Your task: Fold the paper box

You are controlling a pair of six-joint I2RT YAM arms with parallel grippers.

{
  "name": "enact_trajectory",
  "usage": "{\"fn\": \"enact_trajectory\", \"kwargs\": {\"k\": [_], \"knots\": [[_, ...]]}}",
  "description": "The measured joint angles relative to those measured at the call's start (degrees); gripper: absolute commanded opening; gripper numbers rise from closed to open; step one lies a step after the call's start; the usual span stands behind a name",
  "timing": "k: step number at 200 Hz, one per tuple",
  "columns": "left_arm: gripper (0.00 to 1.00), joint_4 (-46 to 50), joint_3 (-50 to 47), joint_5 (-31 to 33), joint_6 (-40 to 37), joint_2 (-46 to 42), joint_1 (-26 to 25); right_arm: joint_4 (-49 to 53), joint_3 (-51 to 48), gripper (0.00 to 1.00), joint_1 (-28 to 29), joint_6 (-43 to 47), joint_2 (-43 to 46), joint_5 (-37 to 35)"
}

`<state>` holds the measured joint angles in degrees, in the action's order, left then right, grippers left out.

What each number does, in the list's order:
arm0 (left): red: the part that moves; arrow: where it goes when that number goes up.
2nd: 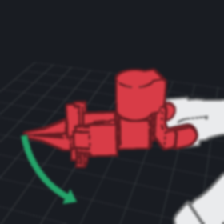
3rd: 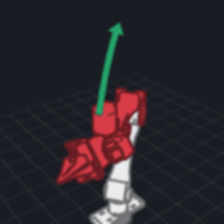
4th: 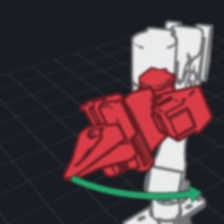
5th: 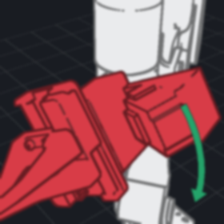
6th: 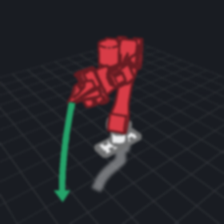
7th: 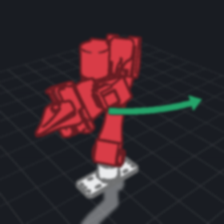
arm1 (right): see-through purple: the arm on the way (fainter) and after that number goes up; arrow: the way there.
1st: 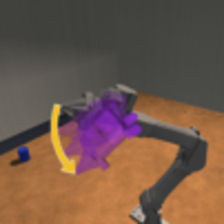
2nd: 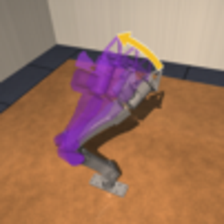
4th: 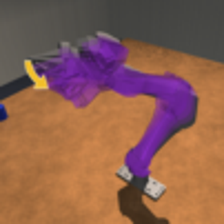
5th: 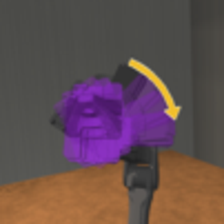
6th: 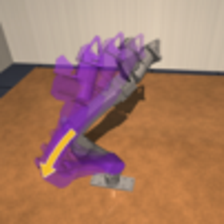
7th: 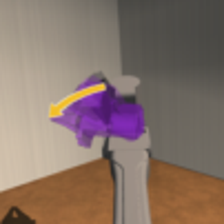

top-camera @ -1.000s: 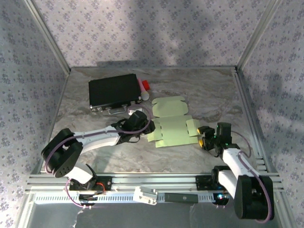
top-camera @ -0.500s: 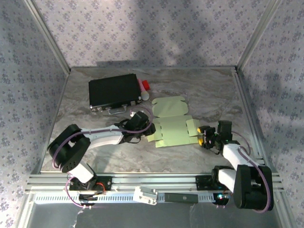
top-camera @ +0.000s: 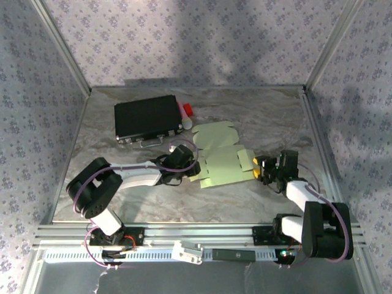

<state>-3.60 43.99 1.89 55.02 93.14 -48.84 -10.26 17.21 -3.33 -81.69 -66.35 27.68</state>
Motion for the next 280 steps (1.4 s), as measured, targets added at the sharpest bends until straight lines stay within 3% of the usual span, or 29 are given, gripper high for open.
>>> {"fn": "enact_trajectory", "kwargs": {"k": [25, 54, 78, 112, 145, 168, 186, 244, 280], "knots": [[0.47, -0.09, 0.0, 0.0, -0.2, 0.0, 0.0, -2.97, 0.57, 0.36, 0.0, 0.0, -1.18, 0.02], [0.46, -0.07, 0.0, 0.02, -0.59, -0.02, 0.0, -4.46, 0.61, 0.34, 0.11, -0.2, -2.6, 0.0], [0.48, 0.22, -0.24, 0.5, -0.61, -1.07, -0.02, -3.5, 0.72, 0.4, 0.11, 0.28, -1.6, -0.37], [0.54, 2.93, -0.22, 2.19, -2.27, -6.32, 0.46, 9.07, 4.83, 0.51, 0.26, 7.72, 6.56, -4.63], [0.55, 5.66, 2.27, 1.36, -3.54, -5.66, 2.43, 18.6, 13.16, 0.57, 0.24, 17.79, 4.5, -7.08], [0.54, 6.27, 3.1, 1.14, -3.48, -4.61, 1.84, 20.98, 13.4, 0.6, 1.4, 20.06, 4.2, -7.04], [0.53, 6.86, 3.48, 1.2, -3.52, -3.85, 0.68, 22.21, 11.45, 0.62, 6.67, 19.39, 6.08, -8.02], [0.45, 9.62, 9.75, 1.07, -6.29, 1.57, 3.41, 18.67, -1.46, 0.67, 36.87, 0.17, 19.61, -18.88], [0.43, 10.47, 15.43, 0.63, -9.86, 5.95, 5.07, 10.43, -2.36, 0.69, 45.99, -9.2, 15.74, -25.22]]}}
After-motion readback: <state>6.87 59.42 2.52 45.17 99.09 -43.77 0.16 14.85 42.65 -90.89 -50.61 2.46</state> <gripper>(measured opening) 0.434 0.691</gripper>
